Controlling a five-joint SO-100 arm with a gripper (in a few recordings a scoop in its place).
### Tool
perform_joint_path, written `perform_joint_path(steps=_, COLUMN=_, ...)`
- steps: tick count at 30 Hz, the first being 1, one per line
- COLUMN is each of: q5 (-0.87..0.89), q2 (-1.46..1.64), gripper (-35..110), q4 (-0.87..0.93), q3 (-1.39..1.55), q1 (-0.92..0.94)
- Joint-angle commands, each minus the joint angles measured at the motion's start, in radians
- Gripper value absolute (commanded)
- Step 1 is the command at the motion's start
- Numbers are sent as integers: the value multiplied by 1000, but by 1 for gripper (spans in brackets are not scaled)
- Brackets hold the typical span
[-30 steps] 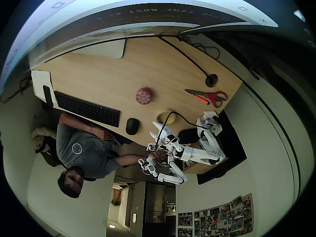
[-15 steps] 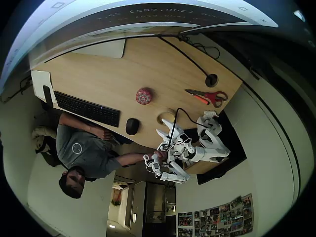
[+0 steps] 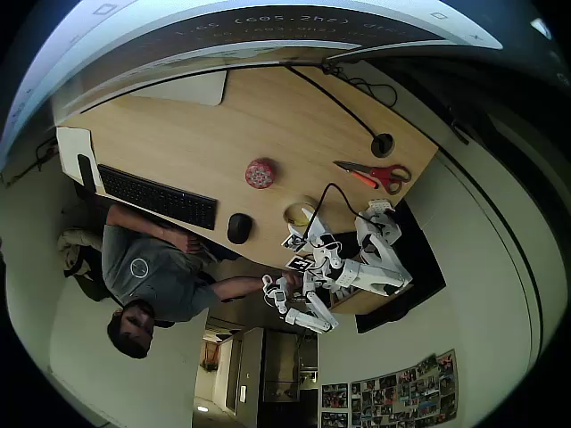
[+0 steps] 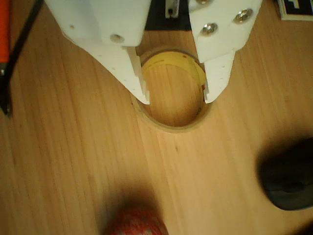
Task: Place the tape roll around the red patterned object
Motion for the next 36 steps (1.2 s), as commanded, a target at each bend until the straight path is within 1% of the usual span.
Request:
perform_joint_path(steps=1, q5=9, q2=-21, gripper=30, q4=-28, q3=8, q1=-35)
perform_joint_path(steps=5, q5=-12, q2=-26, gripper=30, q4=-23, q3=8, q1=-8)
perform_joint_path(steps=12, q5=-98, q2=34, gripper=28, q4=34, q3=20, q1=115)
perform_joint_path(steps=22, q5=-83, q2=-69, gripper=30, q4=2, q3=20, q1=169)
perform_joint_path(steps=28, q5=-17, q2=-72, gripper=29, q4=-18, q3=29, q1=115)
perform_joint_path(steps=36, q5=133, q2=-49, gripper=29, q4=-60, q3=84, q1=-2)
